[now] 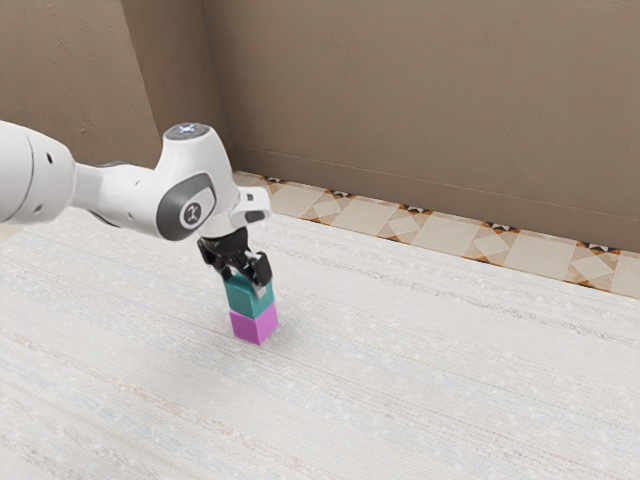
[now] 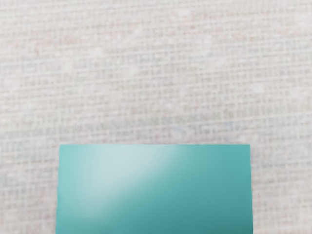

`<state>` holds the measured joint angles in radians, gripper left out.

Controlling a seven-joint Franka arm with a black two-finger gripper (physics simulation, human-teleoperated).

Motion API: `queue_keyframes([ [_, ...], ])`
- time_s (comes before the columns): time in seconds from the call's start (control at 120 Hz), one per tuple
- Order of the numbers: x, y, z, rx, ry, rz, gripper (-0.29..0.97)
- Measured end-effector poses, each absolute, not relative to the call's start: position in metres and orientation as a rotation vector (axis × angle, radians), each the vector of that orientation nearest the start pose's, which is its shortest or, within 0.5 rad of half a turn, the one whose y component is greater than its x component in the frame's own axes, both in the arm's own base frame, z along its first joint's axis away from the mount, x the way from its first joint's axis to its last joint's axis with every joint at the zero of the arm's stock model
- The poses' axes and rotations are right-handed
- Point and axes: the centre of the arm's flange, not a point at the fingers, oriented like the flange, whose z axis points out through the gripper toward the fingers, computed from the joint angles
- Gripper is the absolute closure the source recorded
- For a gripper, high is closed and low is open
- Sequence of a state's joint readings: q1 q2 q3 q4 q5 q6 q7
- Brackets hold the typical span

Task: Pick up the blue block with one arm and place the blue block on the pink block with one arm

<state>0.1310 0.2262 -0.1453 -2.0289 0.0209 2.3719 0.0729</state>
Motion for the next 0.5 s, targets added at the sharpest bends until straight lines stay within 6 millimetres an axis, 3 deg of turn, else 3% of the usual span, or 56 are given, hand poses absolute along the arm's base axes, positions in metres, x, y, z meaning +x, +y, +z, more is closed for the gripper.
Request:
queue_keyframes([
  [0.067,0.589,-0.004,0.402,-3.105,0.177,-0.309,0.07],
  [0.208,0.560,-0.012,0.540,-2.994,0.147,-0.596,0.04],
  [0.258,0.560,-0.035,0.609,-3.022,0.020,-0.706,0.03],
  [0.283,0.558,-0.046,0.656,-3.037,-0.056,-0.763,0.03],
  [0.325,0.545,-0.045,0.710,-3.058,-0.225,-0.772,0.02],
  [0.367,0.533,-0.018,0.731,-3.056,-0.443,-0.693,0.02],
  [0.4,0.523,0.004,0.738,-3.039,-0.618,-0.612,0.02],
  [0.5,0.504,0.041,0.724,-2.956,-1.019,-0.349,0.01],
])
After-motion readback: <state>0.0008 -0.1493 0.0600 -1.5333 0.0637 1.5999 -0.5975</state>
